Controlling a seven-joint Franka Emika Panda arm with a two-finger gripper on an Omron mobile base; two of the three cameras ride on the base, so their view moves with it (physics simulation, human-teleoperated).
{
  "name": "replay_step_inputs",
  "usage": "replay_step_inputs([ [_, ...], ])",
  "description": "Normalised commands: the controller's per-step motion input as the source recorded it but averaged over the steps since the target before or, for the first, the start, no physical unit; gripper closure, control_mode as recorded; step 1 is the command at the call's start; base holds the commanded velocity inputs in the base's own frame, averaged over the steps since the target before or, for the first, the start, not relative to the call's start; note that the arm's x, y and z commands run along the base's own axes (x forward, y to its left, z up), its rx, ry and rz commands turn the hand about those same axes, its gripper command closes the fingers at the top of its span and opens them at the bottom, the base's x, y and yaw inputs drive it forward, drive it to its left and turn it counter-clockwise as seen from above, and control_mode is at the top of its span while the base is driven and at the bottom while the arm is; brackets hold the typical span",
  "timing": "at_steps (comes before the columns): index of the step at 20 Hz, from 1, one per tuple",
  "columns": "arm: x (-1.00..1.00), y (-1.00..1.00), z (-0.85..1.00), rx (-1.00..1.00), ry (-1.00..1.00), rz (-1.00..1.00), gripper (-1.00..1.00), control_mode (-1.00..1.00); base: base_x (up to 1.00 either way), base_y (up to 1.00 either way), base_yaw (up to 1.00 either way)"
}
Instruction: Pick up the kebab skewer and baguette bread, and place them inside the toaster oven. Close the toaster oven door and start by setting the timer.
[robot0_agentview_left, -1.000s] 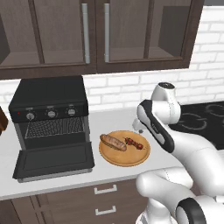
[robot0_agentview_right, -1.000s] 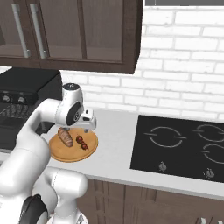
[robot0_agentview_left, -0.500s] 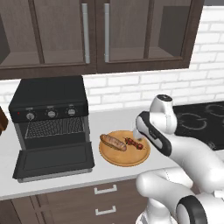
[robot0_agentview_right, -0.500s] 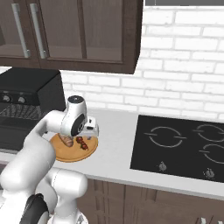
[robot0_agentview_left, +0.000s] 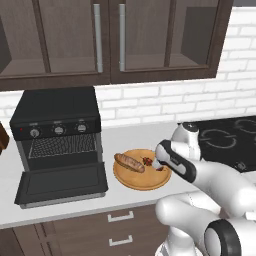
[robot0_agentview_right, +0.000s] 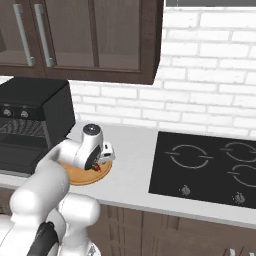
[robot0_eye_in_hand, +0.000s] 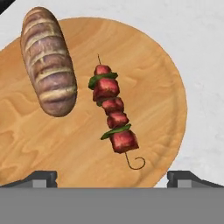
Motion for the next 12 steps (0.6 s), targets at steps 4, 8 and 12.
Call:
replay_step_inputs([
  [4, 0.19, 0.00, -0.17, 0.00, 0.00, 0.16, -1.00, -1.00, 0.00, 0.00, 0.00],
  [8, 0.03, 0.00, -0.09, 0.00, 0.00, 0.06, -1.00, -1.00, 0.00, 0.00, 0.00],
  [12, 0.03, 0.00, -0.23, 0.00, -0.02, 0.00, -1.00, -1.00, 0.00, 0.00, 0.00],
])
